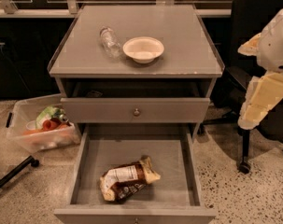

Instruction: Pick brown chip bag from middle drawer and place on counter

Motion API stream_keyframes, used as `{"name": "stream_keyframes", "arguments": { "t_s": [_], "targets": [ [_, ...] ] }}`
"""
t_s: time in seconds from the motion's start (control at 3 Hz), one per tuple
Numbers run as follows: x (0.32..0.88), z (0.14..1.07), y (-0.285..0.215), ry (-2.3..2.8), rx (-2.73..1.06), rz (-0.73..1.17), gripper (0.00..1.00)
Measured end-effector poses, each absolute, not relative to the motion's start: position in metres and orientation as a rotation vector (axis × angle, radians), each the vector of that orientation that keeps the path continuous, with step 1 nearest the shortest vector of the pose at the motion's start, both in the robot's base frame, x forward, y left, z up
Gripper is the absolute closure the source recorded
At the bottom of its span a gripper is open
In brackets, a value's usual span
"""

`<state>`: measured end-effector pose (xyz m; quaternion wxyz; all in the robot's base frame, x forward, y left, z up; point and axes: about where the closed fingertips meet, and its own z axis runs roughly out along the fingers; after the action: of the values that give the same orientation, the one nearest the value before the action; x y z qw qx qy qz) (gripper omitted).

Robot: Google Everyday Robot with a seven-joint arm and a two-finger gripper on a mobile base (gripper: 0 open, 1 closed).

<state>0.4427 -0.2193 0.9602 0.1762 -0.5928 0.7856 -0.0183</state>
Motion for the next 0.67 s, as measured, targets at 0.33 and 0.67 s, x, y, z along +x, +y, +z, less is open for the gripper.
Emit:
{"name": "stream_keyframes", "arguments": {
  "t_s": [0.33,0.67],
  "targets": [
    [0.453,0.914,-0.218,2.247,-1.611,0.013,0.0],
    [0.451,0.839,-0.209,2.283,-1.513,0.134,0.0]
  ]
}}
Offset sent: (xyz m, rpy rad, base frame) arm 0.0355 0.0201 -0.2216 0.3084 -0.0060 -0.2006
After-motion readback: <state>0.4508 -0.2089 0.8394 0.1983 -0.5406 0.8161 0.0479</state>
